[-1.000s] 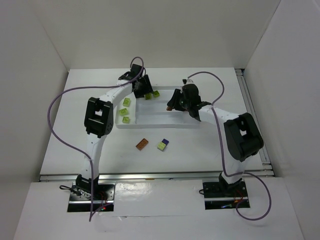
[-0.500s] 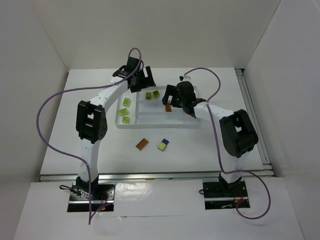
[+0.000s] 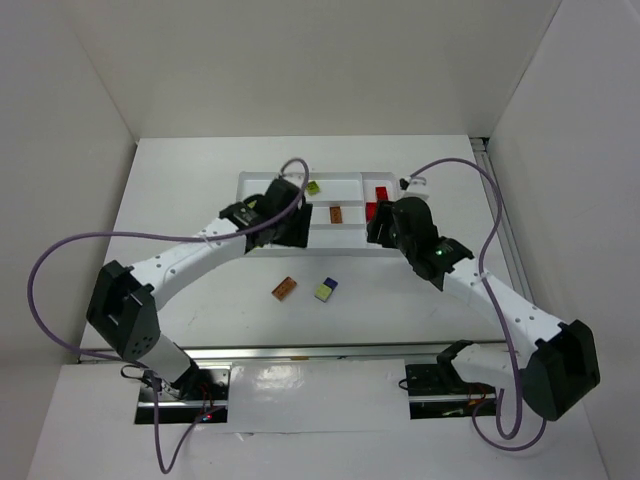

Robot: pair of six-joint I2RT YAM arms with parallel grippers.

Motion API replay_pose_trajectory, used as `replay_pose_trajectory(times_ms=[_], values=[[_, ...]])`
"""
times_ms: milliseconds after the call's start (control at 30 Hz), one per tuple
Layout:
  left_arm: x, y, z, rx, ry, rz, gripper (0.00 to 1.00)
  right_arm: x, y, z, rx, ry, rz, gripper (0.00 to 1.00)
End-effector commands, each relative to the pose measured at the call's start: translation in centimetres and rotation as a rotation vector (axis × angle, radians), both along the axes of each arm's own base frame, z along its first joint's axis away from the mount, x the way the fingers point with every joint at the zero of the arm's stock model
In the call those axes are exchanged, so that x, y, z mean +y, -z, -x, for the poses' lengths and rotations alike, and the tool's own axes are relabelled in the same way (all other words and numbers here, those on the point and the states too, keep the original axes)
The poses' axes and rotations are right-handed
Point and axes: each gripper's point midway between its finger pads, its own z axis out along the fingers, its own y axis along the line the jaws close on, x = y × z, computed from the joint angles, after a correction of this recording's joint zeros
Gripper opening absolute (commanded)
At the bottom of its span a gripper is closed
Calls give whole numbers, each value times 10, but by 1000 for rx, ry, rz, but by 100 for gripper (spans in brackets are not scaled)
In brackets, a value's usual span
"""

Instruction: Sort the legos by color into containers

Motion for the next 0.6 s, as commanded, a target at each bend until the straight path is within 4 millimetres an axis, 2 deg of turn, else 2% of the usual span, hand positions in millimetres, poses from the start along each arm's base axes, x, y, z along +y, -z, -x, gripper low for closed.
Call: replay_pose_trajectory(times_ms=[0,33,67,100,200,333,467,567], values=[[27,54,44,112,8,-180,70,-30,18,30,89,69,80,64],[28,51,52,105,-1,-169,73,-33,17,32,90,77,86,64],[33,66,66,151,9,-167,75,-34,20,35,103,77,95,65],[31,68,69,143,20,-143,82,-38,18,36,99,89,101,65],[34,86,85,189,88,-159,87,-42,18,37,102,81,138,66],[33,122,94,293,132,-234,93,-42,17,35,98,66,163,72],[23,129,92,315,180,-229,93,-42,17,35,99,70,155,75],[23,142,94,358,201,-261,93,-41,11,37,86,81,127,76]])
